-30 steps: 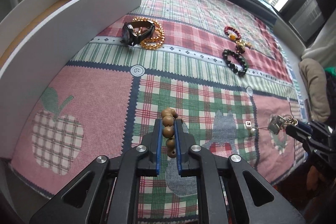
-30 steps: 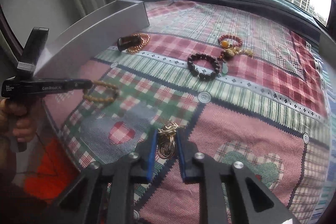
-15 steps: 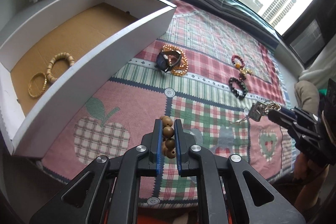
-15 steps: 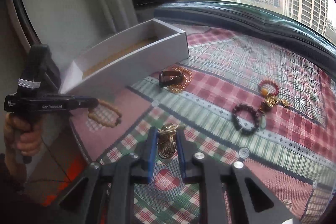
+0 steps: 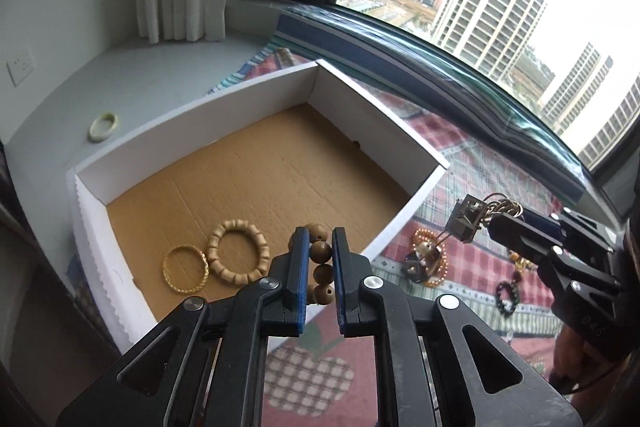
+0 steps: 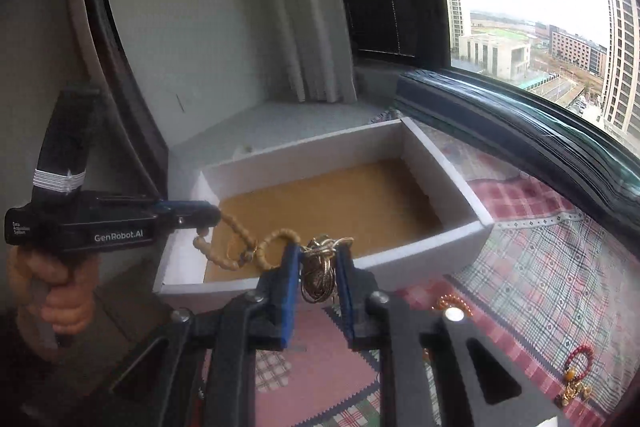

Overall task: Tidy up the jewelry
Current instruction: 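Carry the bead strand and charms into the white tray and release them, then move both tools back toward the black watch on the quilt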

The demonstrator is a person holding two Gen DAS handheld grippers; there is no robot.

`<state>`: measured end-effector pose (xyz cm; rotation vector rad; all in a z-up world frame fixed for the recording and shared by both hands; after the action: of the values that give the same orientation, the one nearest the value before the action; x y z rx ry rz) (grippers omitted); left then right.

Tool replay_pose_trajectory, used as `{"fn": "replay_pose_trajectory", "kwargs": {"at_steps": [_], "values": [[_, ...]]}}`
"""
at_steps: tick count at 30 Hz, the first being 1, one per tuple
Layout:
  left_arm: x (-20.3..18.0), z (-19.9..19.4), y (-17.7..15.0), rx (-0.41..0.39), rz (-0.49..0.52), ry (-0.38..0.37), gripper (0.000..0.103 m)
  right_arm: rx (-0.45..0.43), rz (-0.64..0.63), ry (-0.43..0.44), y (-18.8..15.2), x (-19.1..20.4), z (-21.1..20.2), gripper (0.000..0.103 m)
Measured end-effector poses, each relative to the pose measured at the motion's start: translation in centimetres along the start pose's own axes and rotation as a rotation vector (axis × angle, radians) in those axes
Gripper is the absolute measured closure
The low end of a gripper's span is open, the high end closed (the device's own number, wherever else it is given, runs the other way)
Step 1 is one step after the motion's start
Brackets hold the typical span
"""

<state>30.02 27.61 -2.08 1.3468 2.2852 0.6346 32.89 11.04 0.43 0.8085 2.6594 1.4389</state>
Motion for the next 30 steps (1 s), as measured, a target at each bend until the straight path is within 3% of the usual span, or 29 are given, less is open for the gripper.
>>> {"fn": "replay_pose_trajectory", "kwargs": {"at_steps": [5, 10, 15, 17, 19, 20, 26, 30], "values": [[1.3, 6.2, 2.7, 0.055, -0.058, 0.022, 0.094, 0.093, -0.004, -0.046, 3.6, -1.6, 7.7, 0.085], [1.5, 12.4, 3.1, 0.143, -0.076, 0.041, 0.094, 0.223, 0.051, -0.102, 3.6, -5.3, 14.6, 0.085], [1.2, 15.7, 1.9, 0.188, -0.075, 0.07, 0.093, 0.286, 0.082, -0.153, 2.5, -7.8, 18.0, 0.083], [1.3, 16.4, 1.7, 0.202, -0.075, 0.082, 0.085, 0.285, 0.104, -0.162, 2.4, -8.4, 18.6, 0.082], [1.4, 16.3, 1.6, 0.195, -0.077, 0.096, 0.051, 0.263, 0.122, -0.165, 2.6, -8.7, 18.5, 0.066], [1.6, 15.9, 1.8, 0.173, -0.079, 0.104, 0.047, 0.244, 0.135, -0.164, 2.8, -8.8, 18.2, 0.054], [0.8, 12.0, 1.3, 0.08, -0.036, 0.118, 0.036, 0.14, 0.114, -0.188, 4.0, -8.6, 13.8, 0.052], [-1.5, 8.0, -0.8, 0.027, 0.026, 0.086, 0.03, 0.094, 0.095, -0.196, 3.1, -8.1, 9.6, 0.044]]}}
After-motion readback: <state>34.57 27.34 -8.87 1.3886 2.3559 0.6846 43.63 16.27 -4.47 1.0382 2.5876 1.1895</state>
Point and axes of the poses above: each gripper's, at about its wrist camera, not at the fingertips, and z roughly the way its jaws point, x to its left, y to its top, the point moved 7 cm from there along z, roughly the way its jaws point, and after that the axes turned 7 degrees about y, right-handed, at the moved point
